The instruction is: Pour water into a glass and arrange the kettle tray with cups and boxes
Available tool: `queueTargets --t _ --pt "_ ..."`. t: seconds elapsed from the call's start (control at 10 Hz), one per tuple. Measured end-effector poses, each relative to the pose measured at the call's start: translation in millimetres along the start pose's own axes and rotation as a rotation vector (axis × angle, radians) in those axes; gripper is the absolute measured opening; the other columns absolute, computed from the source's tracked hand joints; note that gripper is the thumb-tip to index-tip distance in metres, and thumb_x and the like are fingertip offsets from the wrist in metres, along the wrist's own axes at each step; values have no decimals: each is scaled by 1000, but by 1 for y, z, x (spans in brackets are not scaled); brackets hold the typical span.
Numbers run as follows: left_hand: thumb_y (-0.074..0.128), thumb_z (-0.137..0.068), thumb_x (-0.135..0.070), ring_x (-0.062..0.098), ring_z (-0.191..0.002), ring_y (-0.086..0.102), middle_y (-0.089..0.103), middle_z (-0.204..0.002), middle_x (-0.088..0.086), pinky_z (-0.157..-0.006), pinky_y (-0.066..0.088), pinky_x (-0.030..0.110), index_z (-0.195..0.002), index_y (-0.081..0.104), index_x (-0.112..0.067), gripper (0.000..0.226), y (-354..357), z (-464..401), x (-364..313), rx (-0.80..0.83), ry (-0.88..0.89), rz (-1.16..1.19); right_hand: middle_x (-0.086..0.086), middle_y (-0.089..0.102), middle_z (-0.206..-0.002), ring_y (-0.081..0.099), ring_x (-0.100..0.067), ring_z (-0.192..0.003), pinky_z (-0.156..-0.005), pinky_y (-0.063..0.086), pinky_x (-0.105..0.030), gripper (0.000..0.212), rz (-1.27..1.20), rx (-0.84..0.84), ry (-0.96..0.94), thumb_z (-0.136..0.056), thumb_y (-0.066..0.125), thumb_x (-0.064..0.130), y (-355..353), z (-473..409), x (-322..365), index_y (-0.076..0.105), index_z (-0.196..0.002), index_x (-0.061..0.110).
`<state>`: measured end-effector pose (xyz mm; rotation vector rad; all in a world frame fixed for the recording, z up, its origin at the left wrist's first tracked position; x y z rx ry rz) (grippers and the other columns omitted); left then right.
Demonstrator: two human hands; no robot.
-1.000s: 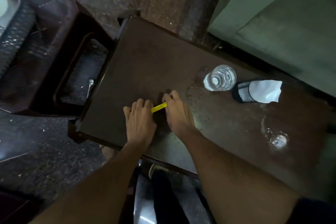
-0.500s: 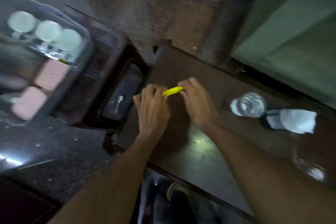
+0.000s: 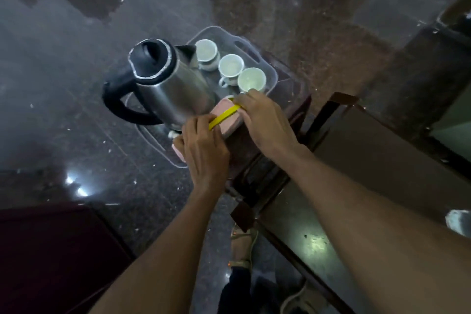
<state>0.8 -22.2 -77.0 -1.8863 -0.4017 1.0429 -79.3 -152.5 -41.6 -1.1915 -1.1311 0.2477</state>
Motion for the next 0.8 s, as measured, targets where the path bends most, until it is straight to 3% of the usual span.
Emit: queueTargets --t 0.2,0.3,0.4,0.7,0.8 --pt "66 -92 -8 27 -114 56 65 -117 5 -90 24 34 -115 72 -17 26 -9 -2 39 47 -107 -15 -8 61 -109 60 -32 -108 -82 52 -48 19 24 134 -24 -97 55 23 35 -17 29 63 -113 14" --pt "65 -92 -10 30 -116 59 67 -117 4 -87 23 36 -115 75 -18 27 -8 -5 46 77 -143 -40 -6 59 -105 60 -31 -105 -77 54 -46 22 31 146 -26 -98 55 32 45 -21 33 66 -111 19" --pt "65 -91 -10 30 -116 59 68 -116 4 -87 22 34 -114 76 -19 27 -6 -7 47 86 -134 -29 -5 60 -108 59 -30 -106 -74 56 -46 19 51 125 -16 -97 58 28 51 -22 32 68 -111 21" --pt "67 -84 -18 28 -114 56 65 -116 3 -95 31 43 -116 74 -20 33 -9 -12 49 128 -110 13 -2 59 -116 56 -28 -112 -81 56 -48 20 68 68 0 -97 55 19 45 -20 25 63 -115 17" --pt "75 -84 -17 28 -112 56 63 -113 2 -90 24 35 -115 73 -18 31 -22 -12 37 116 -56 11 -2 59 -120 55 -26 -115 -89 55 -47 30 84 9 15 -98 58 15 23 -14 18 60 -128 17"
Point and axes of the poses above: each hand's wrist, its own z-axis away from the middle knuckle, its own y-axis out of the palm, x = y × z, the point moved 2 cm from there along -z, towards the middle knuckle
